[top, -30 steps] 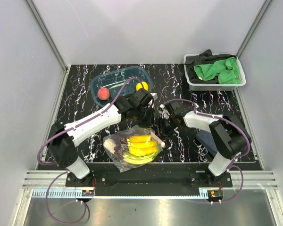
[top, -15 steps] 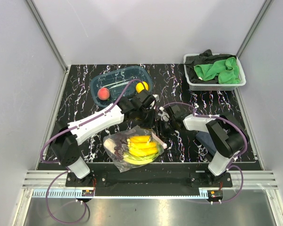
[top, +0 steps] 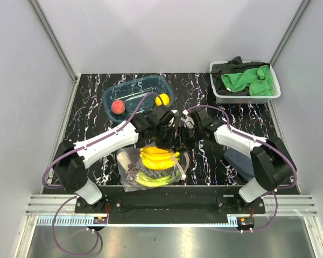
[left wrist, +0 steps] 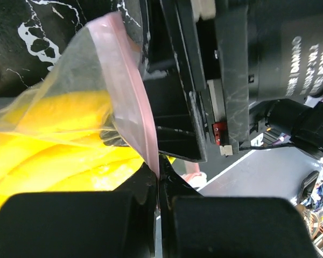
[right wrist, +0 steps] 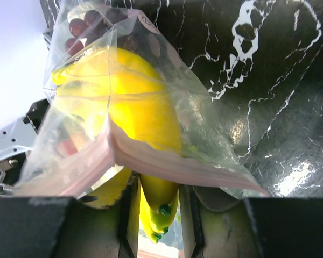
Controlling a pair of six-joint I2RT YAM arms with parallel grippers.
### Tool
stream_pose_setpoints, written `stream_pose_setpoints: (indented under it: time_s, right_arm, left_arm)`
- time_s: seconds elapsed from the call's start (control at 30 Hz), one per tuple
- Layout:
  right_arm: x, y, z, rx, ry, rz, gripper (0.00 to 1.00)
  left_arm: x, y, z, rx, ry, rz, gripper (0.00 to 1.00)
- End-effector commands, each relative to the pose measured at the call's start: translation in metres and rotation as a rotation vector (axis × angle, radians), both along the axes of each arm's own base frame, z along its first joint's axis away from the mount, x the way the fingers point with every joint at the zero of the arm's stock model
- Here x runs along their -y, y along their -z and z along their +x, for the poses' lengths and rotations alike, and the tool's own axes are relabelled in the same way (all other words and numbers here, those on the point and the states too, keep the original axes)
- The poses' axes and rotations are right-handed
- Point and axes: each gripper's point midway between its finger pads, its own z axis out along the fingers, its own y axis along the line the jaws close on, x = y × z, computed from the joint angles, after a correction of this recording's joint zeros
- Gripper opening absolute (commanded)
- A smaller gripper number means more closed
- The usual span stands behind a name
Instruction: Open the zip-top bag and remove the fake food
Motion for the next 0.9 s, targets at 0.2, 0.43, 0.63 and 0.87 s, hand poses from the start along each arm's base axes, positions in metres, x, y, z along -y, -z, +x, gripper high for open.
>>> stream_pose_setpoints:
  time_s: [0.2, 0.43, 0.63, 0.87]
  right_arm:
    - [0.006, -0.054, 0.01, 0.191, -0.064, -0.136, 0.0]
    - [0.038, -0.037, -0.019, 0.148, -0.05, -0.288, 0.0]
    - [0.052, -0.031, -0.016, 0.17, -0.036, -0.413, 0.0]
    - [0.068, -0.063, 0.012, 0.306, 0.022, -0.526, 0.0]
  left_arm:
    - [-0.004, -0.012, 0.001, 0.064, -0.028, -0.033, 0.0]
    - [-0.025, -0.027, 0.024, 0.143, -0.122, -0.024, 0.0]
    - [-0.025, -0.043, 0.031, 0.166, -0.116, -0.072, 0.0]
    - [-0.033, -0.041, 0.02, 0.159, -0.109, -0.082, 0.0]
